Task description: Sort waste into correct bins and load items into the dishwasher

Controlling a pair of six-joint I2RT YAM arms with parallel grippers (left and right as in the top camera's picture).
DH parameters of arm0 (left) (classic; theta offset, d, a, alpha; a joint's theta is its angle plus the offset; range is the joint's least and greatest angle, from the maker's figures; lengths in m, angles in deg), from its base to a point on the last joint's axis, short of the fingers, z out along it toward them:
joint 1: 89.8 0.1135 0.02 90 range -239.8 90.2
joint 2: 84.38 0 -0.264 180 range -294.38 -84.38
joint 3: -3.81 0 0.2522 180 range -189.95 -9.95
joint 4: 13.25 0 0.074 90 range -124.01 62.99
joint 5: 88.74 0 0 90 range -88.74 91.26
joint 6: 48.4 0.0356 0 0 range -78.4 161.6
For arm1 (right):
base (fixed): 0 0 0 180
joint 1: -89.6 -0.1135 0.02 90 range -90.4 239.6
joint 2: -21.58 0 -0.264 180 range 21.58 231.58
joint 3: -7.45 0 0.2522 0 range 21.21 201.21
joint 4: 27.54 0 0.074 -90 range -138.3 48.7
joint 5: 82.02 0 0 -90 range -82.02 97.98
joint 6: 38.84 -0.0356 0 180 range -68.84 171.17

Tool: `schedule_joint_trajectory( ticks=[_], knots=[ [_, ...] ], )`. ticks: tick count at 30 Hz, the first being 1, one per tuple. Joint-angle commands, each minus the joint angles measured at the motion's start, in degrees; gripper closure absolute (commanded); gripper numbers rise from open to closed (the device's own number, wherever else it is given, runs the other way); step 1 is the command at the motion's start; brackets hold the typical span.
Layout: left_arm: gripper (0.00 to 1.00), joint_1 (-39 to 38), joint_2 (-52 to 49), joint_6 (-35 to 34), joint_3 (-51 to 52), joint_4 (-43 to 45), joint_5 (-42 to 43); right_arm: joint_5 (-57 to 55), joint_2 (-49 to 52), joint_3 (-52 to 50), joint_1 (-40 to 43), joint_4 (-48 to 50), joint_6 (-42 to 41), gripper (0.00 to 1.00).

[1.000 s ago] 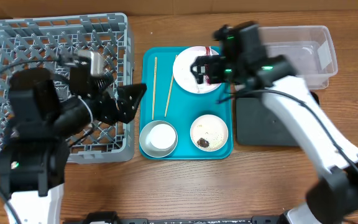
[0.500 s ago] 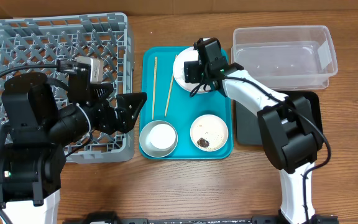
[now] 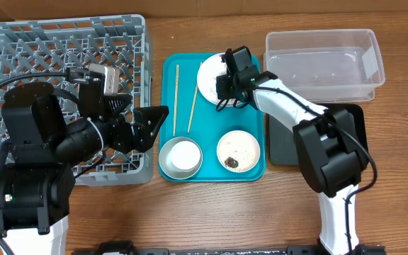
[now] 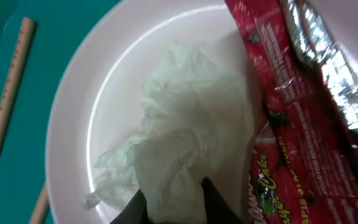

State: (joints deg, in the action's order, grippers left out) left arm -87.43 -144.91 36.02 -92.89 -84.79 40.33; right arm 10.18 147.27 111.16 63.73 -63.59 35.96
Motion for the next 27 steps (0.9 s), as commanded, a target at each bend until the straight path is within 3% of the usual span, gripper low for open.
schedule_joint_trajectory(
  ticks=[1,7,12,22,23,25,27],
  knots=[
    [0.0,0.24,0.7,1.29,-0.72,0.2,1.49,0.26,-10.01,0.55,0.0,0.61,-0.04,0.85],
    [0.0,0.24,0.72,1.29,-0.72,0.15,1.51,-1.11,-18.51,0.55,0.24,-0.66,-0.07,0.94],
    [0.0,0.24,0.98,1.27,-0.72,-0.48,1.51,-14.4,-25.83,0.55,4.81,-6.05,-4.68,0.96],
    [0.0,0.24,0.98,1.29,-0.7,-0.74,1.46,-8.87,-17.92,0.11,17.4,-17.07,-8.76,0.96],
    [0.0,0.24,0.96,1.31,-0.7,-0.7,1.36,-8.46,-17.14,0.11,17.79,-16.92,-8.2,0.89],
    [0.0,0.24,0.76,1.31,-0.7,-0.72,1.2,-7.87,-16.7,0.13,18.18,-16.09,-5.01,0.56],
    [0.0,0.24,0.55,1.31,-0.7,-0.72,1.2,-5.92,-17.44,0.94,18.16,-16.11,-2.05,0.46]
  ],
)
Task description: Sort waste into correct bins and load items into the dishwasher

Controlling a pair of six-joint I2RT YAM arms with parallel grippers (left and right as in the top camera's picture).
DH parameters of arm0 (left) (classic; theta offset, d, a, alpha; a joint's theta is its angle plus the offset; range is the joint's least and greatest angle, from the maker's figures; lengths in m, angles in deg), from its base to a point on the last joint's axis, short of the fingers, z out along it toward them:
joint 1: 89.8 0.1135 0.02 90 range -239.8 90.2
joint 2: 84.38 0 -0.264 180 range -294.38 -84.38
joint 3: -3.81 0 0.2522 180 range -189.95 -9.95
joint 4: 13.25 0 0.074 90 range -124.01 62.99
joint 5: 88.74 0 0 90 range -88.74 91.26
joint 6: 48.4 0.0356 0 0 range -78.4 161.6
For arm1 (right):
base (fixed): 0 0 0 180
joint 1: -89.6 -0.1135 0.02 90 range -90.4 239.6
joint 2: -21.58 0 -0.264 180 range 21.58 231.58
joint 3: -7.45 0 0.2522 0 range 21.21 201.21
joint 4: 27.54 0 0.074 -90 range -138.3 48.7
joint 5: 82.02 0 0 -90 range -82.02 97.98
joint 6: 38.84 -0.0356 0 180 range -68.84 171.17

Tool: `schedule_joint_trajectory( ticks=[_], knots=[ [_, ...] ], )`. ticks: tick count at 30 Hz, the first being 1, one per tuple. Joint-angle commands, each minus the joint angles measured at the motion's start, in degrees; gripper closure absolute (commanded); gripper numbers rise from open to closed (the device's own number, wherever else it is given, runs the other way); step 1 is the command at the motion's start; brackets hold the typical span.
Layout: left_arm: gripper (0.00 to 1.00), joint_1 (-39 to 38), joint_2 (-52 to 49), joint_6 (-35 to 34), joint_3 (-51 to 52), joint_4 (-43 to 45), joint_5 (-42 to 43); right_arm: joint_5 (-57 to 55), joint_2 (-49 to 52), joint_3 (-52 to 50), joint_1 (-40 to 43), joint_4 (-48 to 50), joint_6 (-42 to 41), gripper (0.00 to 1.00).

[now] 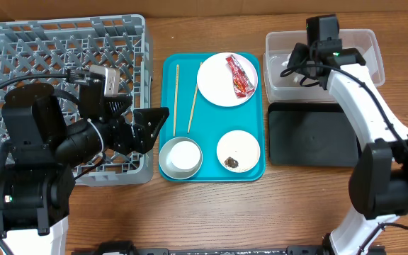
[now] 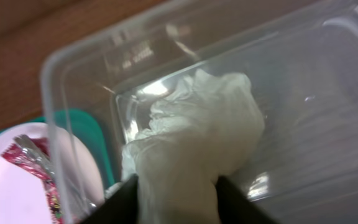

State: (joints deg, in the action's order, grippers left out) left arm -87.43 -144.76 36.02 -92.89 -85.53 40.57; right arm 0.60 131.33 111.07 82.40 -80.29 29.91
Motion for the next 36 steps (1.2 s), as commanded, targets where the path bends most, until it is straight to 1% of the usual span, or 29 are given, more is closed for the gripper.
schedule_joint_trajectory(
  ticks=[1,4,5,6,9,14,17,19,22,23,26,33,34,35,36],
  knots=[
    [0.0,0.24,0.26,1.31,-0.7,0.02,0.96,5.2,-2.16,1.73,-0.68,0.17,5.03,0.44],
    [0.0,0.24,-0.13,1.31,-0.7,0.02,0.96,10.99,-4.35,3.76,-2.08,-1.22,7.91,0.43],
    [0.0,0.24,-0.5,1.31,-0.7,0.0,0.94,13.92,-5.95,4.2,-3.85,-1.66,9.6,0.43],
    [0.0,0.24,-0.72,1.31,-0.7,0.04,0.96,14.53,-6.58,4.2,-5.22,-1.68,9.79,0.44],
    [0.0,0.24,-1.36,1.31,-0.7,-0.02,0.72,14.27,-6.78,4.15,-9.42,-1.66,11.43,0.44],
    [0.0,0.24,-2.49,1.33,-0.7,0.04,0.11,7.1,-5.03,3.74,-16.15,-0.72,11.72,0.44],
    [0.0,0.24,-3.43,1.01,-0.7,0.0,-2.82,6.05,-2.45,3.74,-18.4,2.01,12.13,0.44],
    [0.0,0.24,-4.04,0.87,-0.7,0.0,-2.89,4.39,0.39,3.74,-19.17,4.09,13.94,0.43],
    [0.0,0.24,-5.03,0.87,-0.7,0.0,-2.89,0.04,4.57,3.74,-19.19,6.91,14.08,0.43],
    [0.0,0.24,-5.46,0.9,-0.7,0.0,-2.91,-1.68,6.34,3.74,-18.91,8.48,14.08,0.4],
    [0.0,0.24,-6.71,0.59,-0.7,-0.46,-2.08,-3.1,11.34,3.74,-18.08,12.37,14.49,0.39],
    [0.0,0.24,-8.15,0.59,-0.7,-4.15,-1.81,-3.17,18.45,3.74,-18.14,12.68,14.51,0.4],
    [0.0,0.24,-8.31,0.59,-0.7,-4.52,-1.81,-3.21,18.97,3.74,-18.14,12.57,14.51,0.41],
    [0.0,0.24,-8.52,0.59,-0.7,-5.03,-1.81,-3.37,19.28,3.74,-18.14,12.0,14.49,0.55],
    [0.0,0.24,-8.61,0.59,-0.7,-5.51,-1.81,-3.37,19.28,3.74,-18.14,11.78,14.47,0.66]
  ],
)
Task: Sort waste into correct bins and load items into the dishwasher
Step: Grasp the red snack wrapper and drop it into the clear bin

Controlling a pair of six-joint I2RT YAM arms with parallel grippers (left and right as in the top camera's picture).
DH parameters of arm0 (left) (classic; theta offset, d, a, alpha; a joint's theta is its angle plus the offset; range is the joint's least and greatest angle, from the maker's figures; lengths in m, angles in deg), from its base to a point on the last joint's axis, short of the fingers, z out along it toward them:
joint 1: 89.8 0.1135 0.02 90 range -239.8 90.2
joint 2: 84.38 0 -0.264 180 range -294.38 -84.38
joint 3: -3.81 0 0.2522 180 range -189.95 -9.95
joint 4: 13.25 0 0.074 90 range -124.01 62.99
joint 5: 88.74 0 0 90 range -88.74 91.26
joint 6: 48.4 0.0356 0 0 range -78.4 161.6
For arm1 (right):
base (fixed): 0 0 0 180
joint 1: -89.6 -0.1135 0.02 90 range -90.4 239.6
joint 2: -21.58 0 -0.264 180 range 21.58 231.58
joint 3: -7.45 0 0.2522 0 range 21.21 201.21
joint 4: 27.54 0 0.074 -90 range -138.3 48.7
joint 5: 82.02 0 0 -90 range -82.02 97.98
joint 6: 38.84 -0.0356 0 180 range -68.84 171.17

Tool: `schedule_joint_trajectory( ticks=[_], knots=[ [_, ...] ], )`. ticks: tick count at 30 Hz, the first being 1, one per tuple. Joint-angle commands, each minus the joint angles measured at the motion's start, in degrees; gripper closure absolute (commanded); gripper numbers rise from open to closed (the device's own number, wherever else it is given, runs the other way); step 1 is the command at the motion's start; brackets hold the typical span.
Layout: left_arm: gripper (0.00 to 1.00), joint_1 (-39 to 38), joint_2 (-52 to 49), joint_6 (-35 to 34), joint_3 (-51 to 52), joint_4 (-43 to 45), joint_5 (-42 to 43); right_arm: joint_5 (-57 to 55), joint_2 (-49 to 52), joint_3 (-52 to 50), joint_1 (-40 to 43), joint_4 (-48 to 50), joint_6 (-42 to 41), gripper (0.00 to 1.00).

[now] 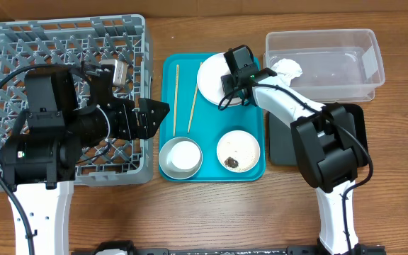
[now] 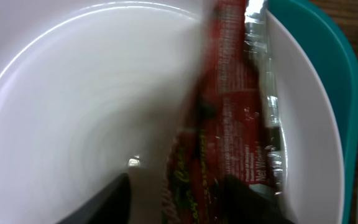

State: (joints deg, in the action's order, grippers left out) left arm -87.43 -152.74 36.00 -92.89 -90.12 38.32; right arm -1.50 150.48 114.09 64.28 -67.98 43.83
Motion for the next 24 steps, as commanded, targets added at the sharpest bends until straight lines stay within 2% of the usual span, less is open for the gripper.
schedule_joint_trajectory(
  ticks=[1,4,8,18,24],
  knots=[
    [0.0,0.24,-0.63,0.61,-0.7,-1.25,0.44,-1.27,0.09,0.72,-0.07,-0.66,0.57,0.77],
    [0.0,0.24,-0.63,0.61,-0.7,-1.4,0.44,-1.44,-0.98,0.76,-0.07,-1.57,0.5,0.96],
    [0.0,0.24,-0.63,0.61,-0.7,-1.4,0.44,-1.42,-5.81,0.98,-0.07,-4.04,-1.44,0.96],
    [0.0,0.24,-0.63,-0.28,-0.7,-1.38,0.5,-0.81,-25.55,0.98,2.23,-14.27,-12.33,0.96],
    [0.0,0.24,-0.57,-1.31,-0.79,-2.14,3.65,-0.74,-26.6,0.92,9.33,-18.56,-13.84,0.96]
  ],
)
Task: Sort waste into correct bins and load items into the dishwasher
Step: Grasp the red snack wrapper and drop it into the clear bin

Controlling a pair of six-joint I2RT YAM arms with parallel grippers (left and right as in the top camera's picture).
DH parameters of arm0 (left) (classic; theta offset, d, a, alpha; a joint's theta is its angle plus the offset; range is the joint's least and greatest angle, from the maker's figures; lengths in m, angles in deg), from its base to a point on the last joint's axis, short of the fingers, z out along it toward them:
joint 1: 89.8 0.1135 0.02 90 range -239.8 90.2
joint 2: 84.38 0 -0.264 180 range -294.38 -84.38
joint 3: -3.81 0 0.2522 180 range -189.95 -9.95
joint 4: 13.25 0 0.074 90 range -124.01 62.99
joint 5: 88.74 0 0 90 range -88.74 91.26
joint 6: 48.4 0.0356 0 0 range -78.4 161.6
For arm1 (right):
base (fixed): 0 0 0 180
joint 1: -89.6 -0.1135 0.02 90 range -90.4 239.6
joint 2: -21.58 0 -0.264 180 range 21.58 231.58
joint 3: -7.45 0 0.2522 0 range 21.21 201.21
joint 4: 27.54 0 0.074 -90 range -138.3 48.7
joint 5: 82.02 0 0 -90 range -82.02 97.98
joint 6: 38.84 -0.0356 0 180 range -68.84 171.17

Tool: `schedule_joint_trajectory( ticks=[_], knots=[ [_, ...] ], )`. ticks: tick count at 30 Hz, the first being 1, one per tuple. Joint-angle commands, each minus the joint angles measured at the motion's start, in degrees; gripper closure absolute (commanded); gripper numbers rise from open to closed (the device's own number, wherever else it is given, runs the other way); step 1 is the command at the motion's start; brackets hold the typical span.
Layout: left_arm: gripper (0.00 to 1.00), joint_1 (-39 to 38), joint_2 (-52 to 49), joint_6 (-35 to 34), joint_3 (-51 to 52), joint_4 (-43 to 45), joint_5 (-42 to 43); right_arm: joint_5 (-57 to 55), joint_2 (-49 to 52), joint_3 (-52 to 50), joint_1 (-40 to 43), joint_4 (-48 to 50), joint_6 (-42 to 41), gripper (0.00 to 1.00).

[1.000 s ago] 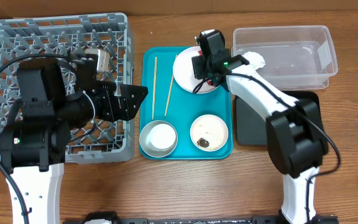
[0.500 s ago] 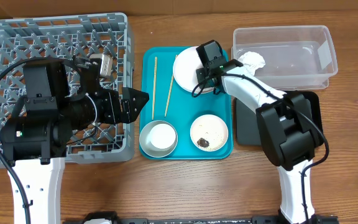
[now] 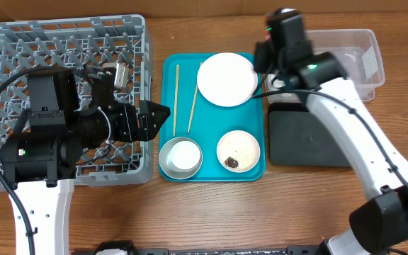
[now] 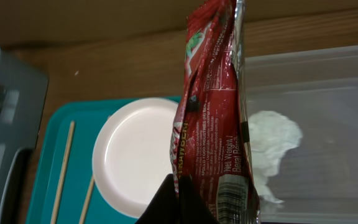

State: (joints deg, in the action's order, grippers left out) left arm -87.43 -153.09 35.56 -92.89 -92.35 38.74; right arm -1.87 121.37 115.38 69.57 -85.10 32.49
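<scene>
My right gripper (image 4: 180,208) is shut on a red snack wrapper (image 4: 213,106), held up above the gap between the white plate (image 4: 135,152) and the clear plastic bin (image 4: 328,106). A crumpled white tissue (image 4: 272,140) lies inside that bin. The plate (image 3: 226,79) on the teal tray (image 3: 211,163) is bare. The right gripper (image 3: 278,42) sits at the bin's left end. My left gripper (image 3: 154,117) hovers by the grey dish rack (image 3: 62,49); whether it is open or shut does not show. Two chopsticks (image 3: 177,99), a metal bowl (image 3: 180,157) and a soiled small bowl (image 3: 238,150) lie on the tray.
A black mat or lid (image 3: 316,142) lies in front of the clear bin (image 3: 331,60). The grey rack fills the left side of the wooden table (image 3: 190,212). The left arm's body covers much of the rack's near half.
My right gripper was low over the plate at the red wrapper; now it holds the wrapper lifted off the plate, close to the clear bin. The plate is bare. The left arm barely moved.
First my right gripper was shut on the crumpled tissue on the plate. Then it held the tissue over the clear bin. Later the tissue lay in the bin and the gripper was back at the wrapper on the plate. Now the wrapper is lifted.
</scene>
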Motion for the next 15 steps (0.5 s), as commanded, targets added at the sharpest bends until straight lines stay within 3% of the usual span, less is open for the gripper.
schedule_joint_trajectory(
  ticks=[1,9,10,11,12,15],
  knots=[
    [0.0,0.24,-0.17,-0.9,-0.98,0.33,4.26,-0.31,3.26,-0.42,5.42,-1.84,-2.73,0.96],
    [0.0,0.24,0.37,-2.05,-8.79,-0.59,2.89,2.16,11.58,-0.46,13.97,-0.22,-2.23,0.96],
    [0.0,0.24,0.61,-1.77,-10.1,-1.11,1.6,3.45,12.09,-0.46,14.38,-0.22,-1.42,0.86],
    [0.0,0.24,1.11,-1.7,-12.26,-2.47,-1.68,5.49,12.04,-0.44,14.67,-0.35,1.68,0.46],
    [0.0,0.24,1.49,-1.7,-13.38,-3.48,-3.82,5.44,11.34,-0.24,14.67,-1.07,2.54,0.4],
    [0.0,0.24,3.08,-1.88,-14.88,-5.46,-10.62,6.21,6.54,0.72,14.49,-5.38,2.4,0.38]
  ],
)
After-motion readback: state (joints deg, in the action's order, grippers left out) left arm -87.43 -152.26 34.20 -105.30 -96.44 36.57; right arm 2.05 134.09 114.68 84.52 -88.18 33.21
